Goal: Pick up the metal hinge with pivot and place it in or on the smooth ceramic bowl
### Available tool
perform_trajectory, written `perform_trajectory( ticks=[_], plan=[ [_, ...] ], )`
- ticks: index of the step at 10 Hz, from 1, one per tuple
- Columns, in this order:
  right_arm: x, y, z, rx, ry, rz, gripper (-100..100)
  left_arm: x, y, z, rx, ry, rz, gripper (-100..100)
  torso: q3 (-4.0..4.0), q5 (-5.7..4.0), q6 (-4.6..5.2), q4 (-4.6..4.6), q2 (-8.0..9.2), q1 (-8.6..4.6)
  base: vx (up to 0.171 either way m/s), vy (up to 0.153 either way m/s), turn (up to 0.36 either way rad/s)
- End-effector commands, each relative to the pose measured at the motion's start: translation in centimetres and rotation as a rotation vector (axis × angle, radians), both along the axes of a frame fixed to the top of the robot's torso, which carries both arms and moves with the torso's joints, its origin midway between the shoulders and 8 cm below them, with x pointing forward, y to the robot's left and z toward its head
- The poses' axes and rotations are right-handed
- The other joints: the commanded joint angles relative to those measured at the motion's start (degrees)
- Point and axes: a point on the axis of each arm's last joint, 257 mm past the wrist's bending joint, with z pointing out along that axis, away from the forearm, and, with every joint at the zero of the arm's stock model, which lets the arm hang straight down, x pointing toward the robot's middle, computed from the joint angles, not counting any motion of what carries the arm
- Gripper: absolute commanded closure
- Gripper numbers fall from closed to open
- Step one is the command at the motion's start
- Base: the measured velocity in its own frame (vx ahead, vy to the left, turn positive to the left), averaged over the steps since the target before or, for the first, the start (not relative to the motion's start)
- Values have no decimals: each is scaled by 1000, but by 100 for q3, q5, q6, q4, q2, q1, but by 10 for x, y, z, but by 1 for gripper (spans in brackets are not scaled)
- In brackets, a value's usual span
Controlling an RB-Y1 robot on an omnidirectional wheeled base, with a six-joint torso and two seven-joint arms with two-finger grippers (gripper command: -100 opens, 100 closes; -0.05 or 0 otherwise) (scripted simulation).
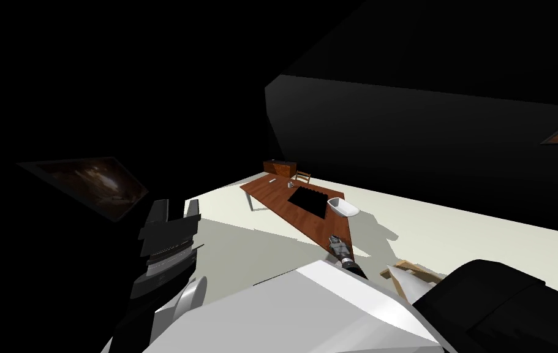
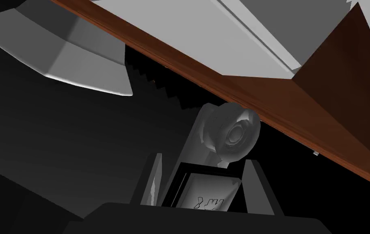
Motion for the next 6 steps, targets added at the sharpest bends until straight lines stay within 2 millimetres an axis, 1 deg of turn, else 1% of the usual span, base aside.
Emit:
perform_trajectory(
  ticks=[1,2,3,4,5,6],
  plan=[
    [-4,-27,2,-21,24,-28,100,0,0,0,0,0,0,0,0,0,0,0,0,0,-251,9,-27],
    [-4,-27,2,-21,24,-28,100,0,0,0,0,0,0,0,4,3,4,2,6,-15,-141,-26,-29],
    [-4,-48,6,-36,36,-57,100,0,0,0,0,0,0,0,-12,-2,-6,2,-29,-25,-134,-31,8],
    [-4,-59,9,-43,40,-73,100,0,0,0,0,0,0,0,-19,-1,-6,-1,-41,-29,-149,-33,18],
    [-3,-80,15,-55,47,-104,100,0,0,0,0,0,0,0,-19,-1,-5,0,-41,-31,-199,-68,41],
    [-3,-80,15,-55,47,-104,100,0,0,0,0,0,0,0,-10,2,-2,3,-26,-44,-141,-44,24]
  ],
)
